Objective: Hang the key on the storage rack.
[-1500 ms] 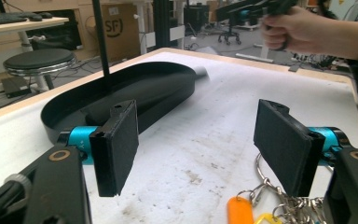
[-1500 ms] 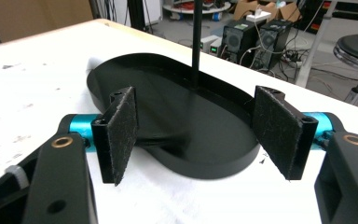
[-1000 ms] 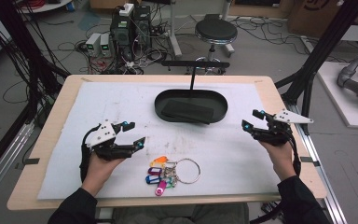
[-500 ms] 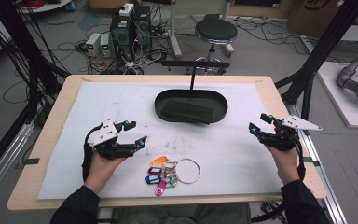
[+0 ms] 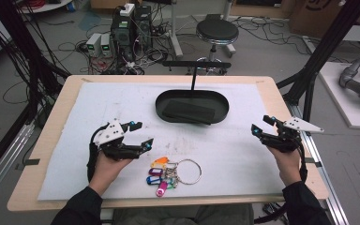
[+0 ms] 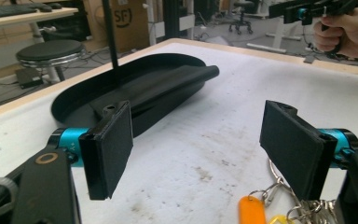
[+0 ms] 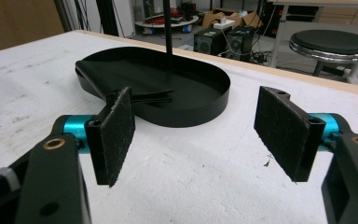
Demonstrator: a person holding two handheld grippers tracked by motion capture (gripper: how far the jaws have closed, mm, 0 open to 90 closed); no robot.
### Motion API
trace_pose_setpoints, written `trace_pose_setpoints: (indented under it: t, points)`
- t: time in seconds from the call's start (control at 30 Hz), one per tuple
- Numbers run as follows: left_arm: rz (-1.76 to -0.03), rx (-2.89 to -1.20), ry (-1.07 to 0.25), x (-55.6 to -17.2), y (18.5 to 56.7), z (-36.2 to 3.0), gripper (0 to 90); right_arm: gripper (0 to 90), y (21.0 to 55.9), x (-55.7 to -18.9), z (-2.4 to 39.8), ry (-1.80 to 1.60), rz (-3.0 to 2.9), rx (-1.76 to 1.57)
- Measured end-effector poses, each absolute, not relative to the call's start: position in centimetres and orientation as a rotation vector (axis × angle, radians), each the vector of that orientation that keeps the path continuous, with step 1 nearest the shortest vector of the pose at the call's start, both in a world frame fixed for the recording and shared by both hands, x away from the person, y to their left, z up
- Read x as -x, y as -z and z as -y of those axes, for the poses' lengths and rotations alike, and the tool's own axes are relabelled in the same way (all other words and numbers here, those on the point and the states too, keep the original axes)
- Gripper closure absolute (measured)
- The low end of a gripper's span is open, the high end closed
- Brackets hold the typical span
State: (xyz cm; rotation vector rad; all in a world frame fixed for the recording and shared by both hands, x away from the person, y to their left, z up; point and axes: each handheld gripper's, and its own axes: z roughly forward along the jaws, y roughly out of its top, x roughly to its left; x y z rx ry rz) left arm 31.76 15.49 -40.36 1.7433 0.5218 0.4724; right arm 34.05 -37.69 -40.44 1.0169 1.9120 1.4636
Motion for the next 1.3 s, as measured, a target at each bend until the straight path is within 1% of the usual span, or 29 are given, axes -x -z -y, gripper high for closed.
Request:
trace_pose_setpoints:
  t: [0.17,0.33,0.43,0.6,0.83,1.07,1.3]
  points:
    - [-0.499,-1.771,-0.446,-31.9,40.4,-14.0,28.0,29.6,40.5,-34.0,37.8,-1.467,-1.911,-1.023]
    - [-0.47,-1.808,-0.403,-32.1,40.7,-12.5,34.2,29.6,40.5,-33.9,37.9,-1.469,-1.904,-1.026]
    - [-0.454,-1.834,-0.365,-32.3,41.0,-11.7,40.8,29.6,40.5,-34.0,37.9,-1.464,-1.909,-1.025]
    - [-0.413,-1.889,-0.305,-32.2,41.5,-9.9,48.0,29.6,40.6,-34.0,38.0,-1.469,-1.911,-1.031]
    - [-0.391,-1.99,-0.258,-32.2,42.3,-7.5,58.8,29.6,40.7,-34.0,38.2,-1.46,-1.913,-1.033]
    - [-0.399,-2.044,-0.21,-32.5,42.8,-6.4,64.3,29.6,40.8,-34.0,38.2,-1.459,-1.913,-1.038]
    - [-0.402,-2.101,-0.189,-32.8,43.5,-5.5,66.1,29.6,40.8,-34.0,38.1,-1.454,-1.918,-1.035]
